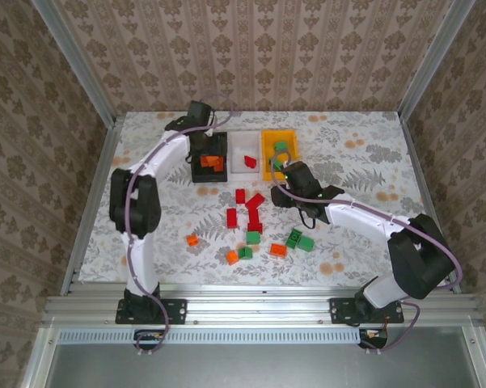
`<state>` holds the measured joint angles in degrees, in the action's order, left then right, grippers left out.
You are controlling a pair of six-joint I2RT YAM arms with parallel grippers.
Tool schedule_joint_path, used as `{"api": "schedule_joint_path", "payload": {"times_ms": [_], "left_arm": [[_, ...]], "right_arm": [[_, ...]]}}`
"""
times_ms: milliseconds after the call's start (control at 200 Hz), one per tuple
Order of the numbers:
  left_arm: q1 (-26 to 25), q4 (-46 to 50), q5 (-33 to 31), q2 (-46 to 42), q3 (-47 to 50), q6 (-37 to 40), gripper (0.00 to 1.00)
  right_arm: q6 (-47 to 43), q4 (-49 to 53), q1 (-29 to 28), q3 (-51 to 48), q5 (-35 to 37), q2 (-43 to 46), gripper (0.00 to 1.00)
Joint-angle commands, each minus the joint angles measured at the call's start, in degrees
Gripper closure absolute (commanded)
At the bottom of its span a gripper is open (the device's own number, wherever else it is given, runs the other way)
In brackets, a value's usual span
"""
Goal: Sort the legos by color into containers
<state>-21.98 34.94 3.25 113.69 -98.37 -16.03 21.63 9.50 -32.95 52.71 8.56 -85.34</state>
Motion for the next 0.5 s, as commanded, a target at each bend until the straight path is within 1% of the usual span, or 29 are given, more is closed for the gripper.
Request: {"api": "schedule_joint_path", "payload": {"times_ms": [0,155,175,245,285,330,430,495], "left_arm": [[-0.7,-3.6,0.0,-12.2,7.3,-0.9,0.32],[-0.8,-13.0,-0.5,-29.0,30.0,-5.3,0.20],[-0.8,-14.0,-0.7,-30.9,33.1,-5.9,0.20],[-0.7,-17.6,-0.9,-37.2,43.0,-8.6,0.15],[-0.6,-19.2,-0.9,-40.2,48.4,-10.1,0.13],[-0.5,-21.1,-0.8,-43.1,53.6,-12.2,0.09],[-0.6,-24.4,1.5,-48.0,62.8,-15.9,0.05],[-0.9,-26.1,2.6,-49.9,66.9,-17.7,0.04]], "right_arm": [[2.6,3.3,-0.4,-0.2,2.2,2.3,0.45],[4.9,7.4,-0.4,-3.5,3.7,5.2,0.37],[5.1,8.1,-0.4,-3.8,4.0,7.3,0.36],[5.4,11.4,-0.4,-4.1,4.2,9.6,0.34],[5.6,13.5,-0.4,-4.3,4.2,10.8,0.34],[6.1,15.6,-0.4,-5.0,3.8,12.1,0.33],[8.3,17.4,-0.5,-7.8,1.4,14.5,0.32],[9.8,18.1,-1.4,-8.9,-0.7,14.8,0.33]]}}
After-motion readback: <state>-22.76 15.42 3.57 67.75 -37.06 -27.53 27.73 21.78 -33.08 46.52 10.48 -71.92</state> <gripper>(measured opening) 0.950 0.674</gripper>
